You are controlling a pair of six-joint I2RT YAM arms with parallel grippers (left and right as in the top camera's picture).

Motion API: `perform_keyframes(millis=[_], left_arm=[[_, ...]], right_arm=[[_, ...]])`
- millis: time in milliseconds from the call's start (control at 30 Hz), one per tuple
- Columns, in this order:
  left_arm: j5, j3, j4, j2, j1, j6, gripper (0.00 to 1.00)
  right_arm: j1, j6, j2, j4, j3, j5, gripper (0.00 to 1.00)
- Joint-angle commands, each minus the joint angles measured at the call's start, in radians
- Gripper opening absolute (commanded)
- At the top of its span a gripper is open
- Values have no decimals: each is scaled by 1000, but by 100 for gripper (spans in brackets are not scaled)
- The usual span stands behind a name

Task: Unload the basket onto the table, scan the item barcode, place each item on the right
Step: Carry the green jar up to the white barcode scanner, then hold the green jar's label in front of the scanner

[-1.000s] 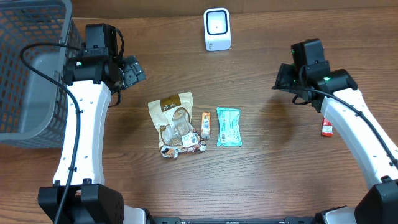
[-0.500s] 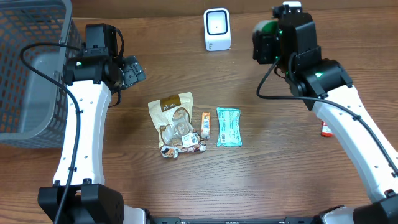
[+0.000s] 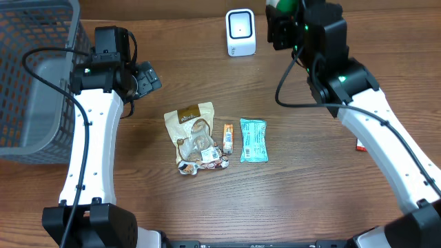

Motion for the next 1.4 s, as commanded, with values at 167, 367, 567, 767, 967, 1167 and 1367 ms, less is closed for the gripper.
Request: perform_keyframes(millis=[167, 367, 567, 767, 967, 1167, 1367], left_arm=[[-13, 8, 0, -16, 0, 4, 100], [-13, 8, 0, -16, 0, 4, 100], [-13, 8, -1, -16, 0, 4, 100], [-13, 8, -1, -16, 0, 4, 100], [-13, 8, -1, -16, 0, 4, 100], [-13, 8, -1, -16, 0, 4, 100], [-13, 8, 0, -16, 0, 4, 100]], right_arm=[[6, -48, 138, -198, 413, -19, 3], [6, -45, 203, -318, 510, -97, 3], [6, -45, 282, -274, 509, -97, 3], [6, -44, 409, -186, 509, -97, 3], [6, -44, 543, -53, 509, -97, 3], [6, 8, 665, 125, 508, -96, 3], [5, 85, 787, 348, 507, -93, 3]])
